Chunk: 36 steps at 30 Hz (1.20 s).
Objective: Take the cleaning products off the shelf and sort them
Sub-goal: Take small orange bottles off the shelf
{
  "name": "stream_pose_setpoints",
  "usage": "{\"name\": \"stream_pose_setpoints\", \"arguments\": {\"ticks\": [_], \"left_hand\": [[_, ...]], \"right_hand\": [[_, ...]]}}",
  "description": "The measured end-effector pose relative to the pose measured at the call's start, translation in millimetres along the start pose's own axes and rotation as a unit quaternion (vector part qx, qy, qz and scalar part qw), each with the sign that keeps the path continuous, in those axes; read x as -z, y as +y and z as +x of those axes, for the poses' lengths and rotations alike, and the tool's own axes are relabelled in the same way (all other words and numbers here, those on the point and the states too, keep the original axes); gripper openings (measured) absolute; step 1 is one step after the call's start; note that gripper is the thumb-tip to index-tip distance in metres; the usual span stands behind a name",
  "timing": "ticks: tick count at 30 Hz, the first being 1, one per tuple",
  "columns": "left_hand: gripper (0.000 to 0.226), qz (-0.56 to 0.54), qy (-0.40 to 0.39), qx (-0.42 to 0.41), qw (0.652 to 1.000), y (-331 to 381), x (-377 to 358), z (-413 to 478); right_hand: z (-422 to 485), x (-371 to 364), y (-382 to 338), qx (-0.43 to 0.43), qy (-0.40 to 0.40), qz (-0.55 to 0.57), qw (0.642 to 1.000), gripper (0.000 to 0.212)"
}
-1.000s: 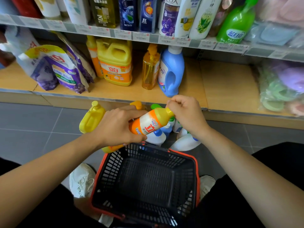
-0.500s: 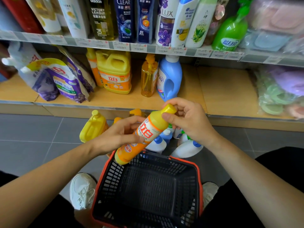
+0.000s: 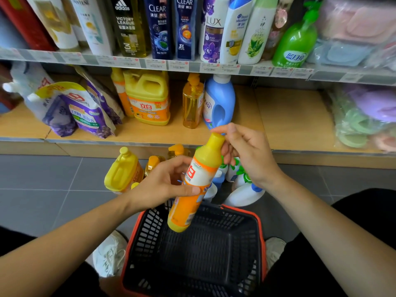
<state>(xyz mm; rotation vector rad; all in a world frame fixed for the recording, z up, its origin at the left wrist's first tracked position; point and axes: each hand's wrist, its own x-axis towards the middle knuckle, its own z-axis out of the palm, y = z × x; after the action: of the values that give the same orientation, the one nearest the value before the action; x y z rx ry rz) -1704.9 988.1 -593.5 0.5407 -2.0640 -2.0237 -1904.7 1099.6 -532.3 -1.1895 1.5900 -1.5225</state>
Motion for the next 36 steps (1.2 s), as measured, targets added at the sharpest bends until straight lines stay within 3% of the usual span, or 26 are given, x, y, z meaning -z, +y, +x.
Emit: {"name": "stream_pose_setpoints", "arguments": {"ticks": [2,6,10,13,16,19,25,36], "left_hand": [[0.049,-0.031,-0.033,0.011,0.999,2,1,-1],[0.049,-0.070,-0.094,0.027,0.993,7,5,-2],[0.050,-0.067,-0.125,0.046,0.989,8,4,0],[0.058,0.039,-0.054,0.009,0.998,6,-4,3],[0.071,0.139,0.077,-0.041,0.986,-2,-14,1],[0.070,0.147,0.133,-0.065,0.978,-8,-15,-1],[0.050,-0.052,-0.008,0.004,0.999,0,-4,-1],[0.067,-0.146,-0.076,0.077,0.983,4,-2,-6]], "right_hand": [[-1,3,-1,0.001,-0.045,-0.011,0.999,0.026],[2,11,-4,0.006,-0.122,-0.047,0.991,0.042],[1,9,-8,0.009,-0.090,-0.032,0.995,0.023],[-2,2,-8,0.022,-0.046,-0.052,0.997,0.015],[-3,-2,-6,0.023,-0.007,-0.075,0.997,0.015],[-2,-3,-6,0.023,0.011,-0.065,0.998,0.022],[2,11,-5,0.049,-0.078,-0.029,0.995,0.032],[7,27,1,0.039,-0.097,-0.065,0.992,0.027]]}}
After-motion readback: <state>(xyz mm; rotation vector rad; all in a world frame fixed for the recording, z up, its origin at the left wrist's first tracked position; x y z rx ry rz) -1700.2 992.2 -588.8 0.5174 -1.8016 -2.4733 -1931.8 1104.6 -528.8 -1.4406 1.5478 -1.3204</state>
